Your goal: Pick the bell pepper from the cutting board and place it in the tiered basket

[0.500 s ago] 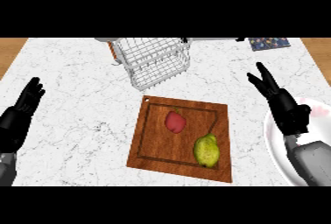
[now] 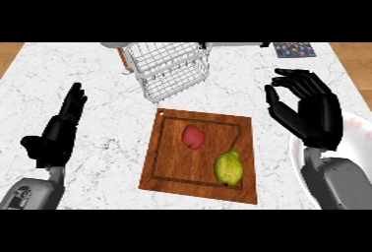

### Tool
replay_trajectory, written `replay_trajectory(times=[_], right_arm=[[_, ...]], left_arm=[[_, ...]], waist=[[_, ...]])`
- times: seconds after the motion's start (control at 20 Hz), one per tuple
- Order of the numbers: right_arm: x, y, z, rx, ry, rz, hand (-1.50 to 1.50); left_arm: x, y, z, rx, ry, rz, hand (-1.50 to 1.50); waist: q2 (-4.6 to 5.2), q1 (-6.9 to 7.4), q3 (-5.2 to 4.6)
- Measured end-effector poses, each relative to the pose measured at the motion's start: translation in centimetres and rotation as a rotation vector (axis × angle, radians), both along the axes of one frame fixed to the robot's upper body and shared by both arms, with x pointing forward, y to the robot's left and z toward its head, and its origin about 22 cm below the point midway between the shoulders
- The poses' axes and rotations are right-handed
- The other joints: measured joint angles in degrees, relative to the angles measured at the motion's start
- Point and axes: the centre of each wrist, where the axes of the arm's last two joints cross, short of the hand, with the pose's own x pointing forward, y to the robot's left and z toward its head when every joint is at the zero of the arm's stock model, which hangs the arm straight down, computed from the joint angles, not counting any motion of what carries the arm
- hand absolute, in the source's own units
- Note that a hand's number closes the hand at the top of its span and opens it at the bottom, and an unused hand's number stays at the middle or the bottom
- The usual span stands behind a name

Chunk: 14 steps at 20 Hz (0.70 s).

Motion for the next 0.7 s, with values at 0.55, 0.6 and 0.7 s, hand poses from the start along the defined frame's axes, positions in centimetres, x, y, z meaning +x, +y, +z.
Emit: replay_trajectory(times=[0.55, 0.6, 0.7], right_arm=[[-7.3, 1.3, 1.0, -0.051, -0.008, 0.276, -1.50], [-7.6, 0.9, 1.5, -0.127, 0.006, 0.278, -1.50], [-7.8, -0.1, 2.2, -0.301, 0.053, 0.280, -1.50]], left_arm=[[-0.5, -5.7, 0.3, -0.027, 0.006, -0.009, 0.00], [-0.5, -5.8, 0.3, -0.028, 0.007, -0.008, 0.00], [-0.7, -5.9, 0.2, -0.026, 0.010, -0.005, 0.00]], waist=[[0.33, 0.87, -0.55], [0.24, 0.70, -0.63], [0.13, 0.79, -0.81]])
